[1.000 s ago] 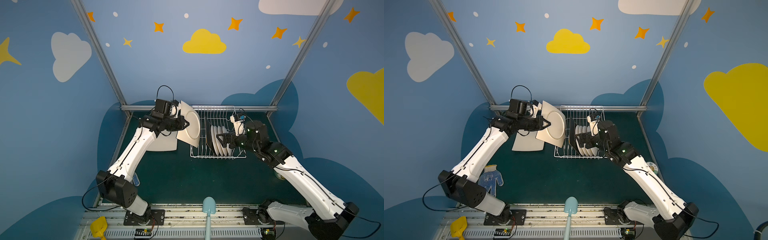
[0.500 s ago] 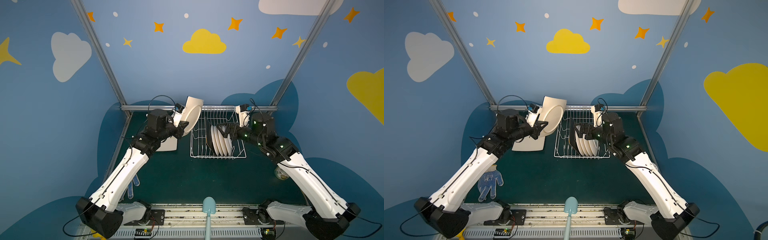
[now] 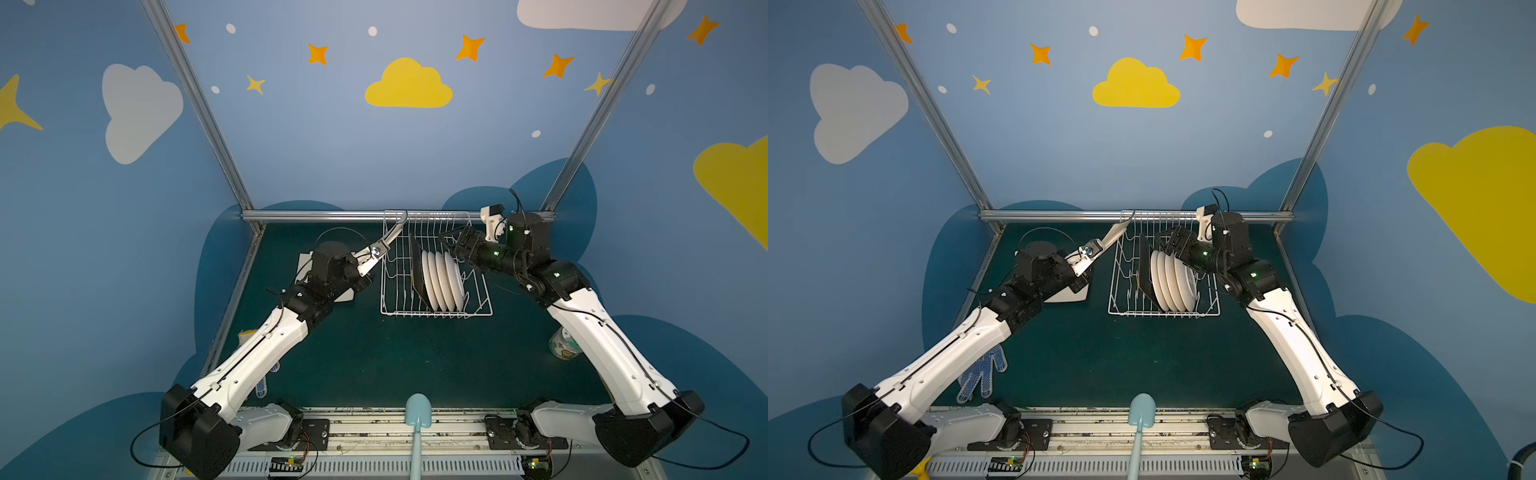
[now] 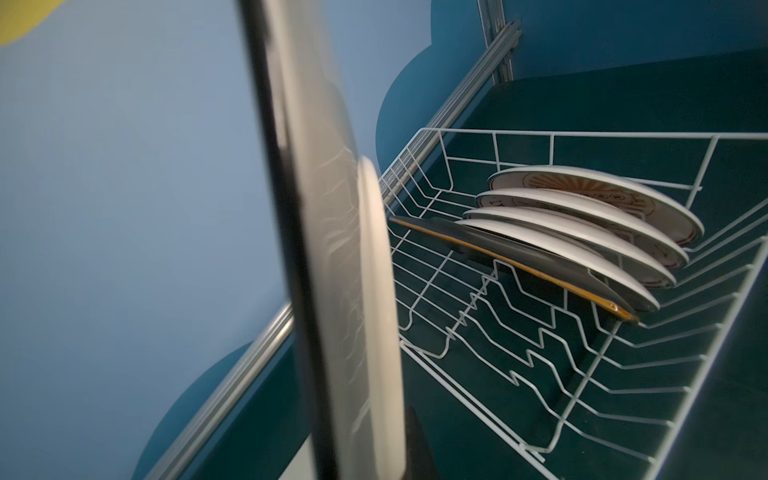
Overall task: Unload the plates from the dish rack
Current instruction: 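Tilt the plate flat above the rack with the left gripper while the right gripper approaches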
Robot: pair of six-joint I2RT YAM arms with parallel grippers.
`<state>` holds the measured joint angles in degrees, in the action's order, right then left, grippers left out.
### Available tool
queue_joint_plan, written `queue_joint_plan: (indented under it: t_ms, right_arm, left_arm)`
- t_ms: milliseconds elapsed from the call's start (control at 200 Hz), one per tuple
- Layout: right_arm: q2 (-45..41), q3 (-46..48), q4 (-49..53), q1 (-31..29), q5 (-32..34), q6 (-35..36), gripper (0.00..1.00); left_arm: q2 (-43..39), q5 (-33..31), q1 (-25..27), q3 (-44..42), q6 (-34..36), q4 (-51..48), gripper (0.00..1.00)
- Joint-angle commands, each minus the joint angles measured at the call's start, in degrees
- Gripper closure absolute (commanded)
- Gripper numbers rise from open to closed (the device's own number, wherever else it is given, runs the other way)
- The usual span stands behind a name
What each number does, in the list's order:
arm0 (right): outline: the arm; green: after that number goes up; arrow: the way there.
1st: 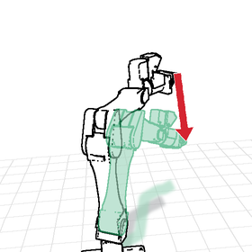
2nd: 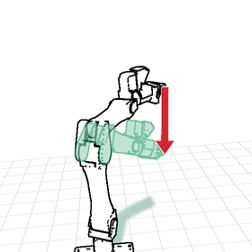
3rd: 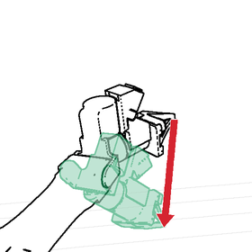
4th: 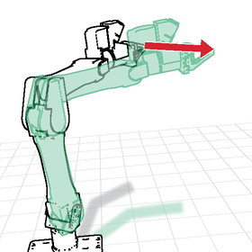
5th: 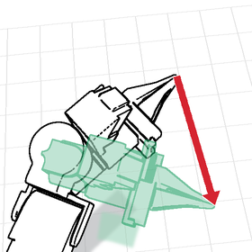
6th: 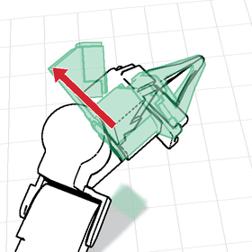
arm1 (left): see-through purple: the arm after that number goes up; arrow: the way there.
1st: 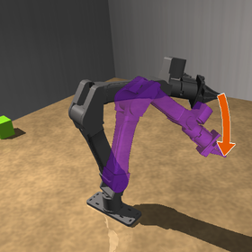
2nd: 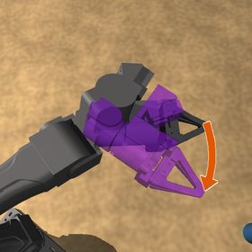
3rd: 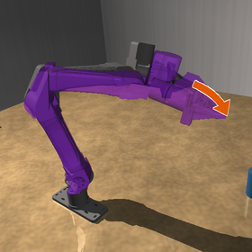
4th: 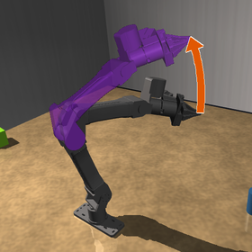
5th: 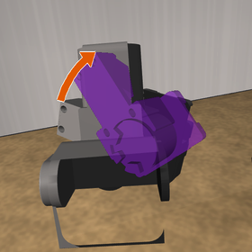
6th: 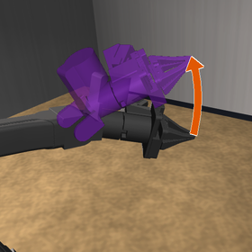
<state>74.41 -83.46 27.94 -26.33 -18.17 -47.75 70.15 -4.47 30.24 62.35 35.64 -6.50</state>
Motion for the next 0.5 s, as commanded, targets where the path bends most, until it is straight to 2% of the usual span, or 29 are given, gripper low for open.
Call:
queue_joint_plan:
  t_ms: [0,400,496]
  right_arm:
    - [2.4,-5.5,1.2,1.5,-3.2,-1.8,0.11]
    - [12.3,-11.8,2.7,1.6,-13.7,-5.5,0.12]
    - [13.5,-12.1,3.9,1.4,-15.3,-6.9,0.14]
  left_arm:
    - [-3.1,-4.1,2.4,2.1,10.9,15.9,0.97]
    - [-0.6,-9.5,7.7,-4.7,26.2,32.7,0.97]
    - [0.1,-9.9,8.1,-5.0,27.6,34.3,0.97]
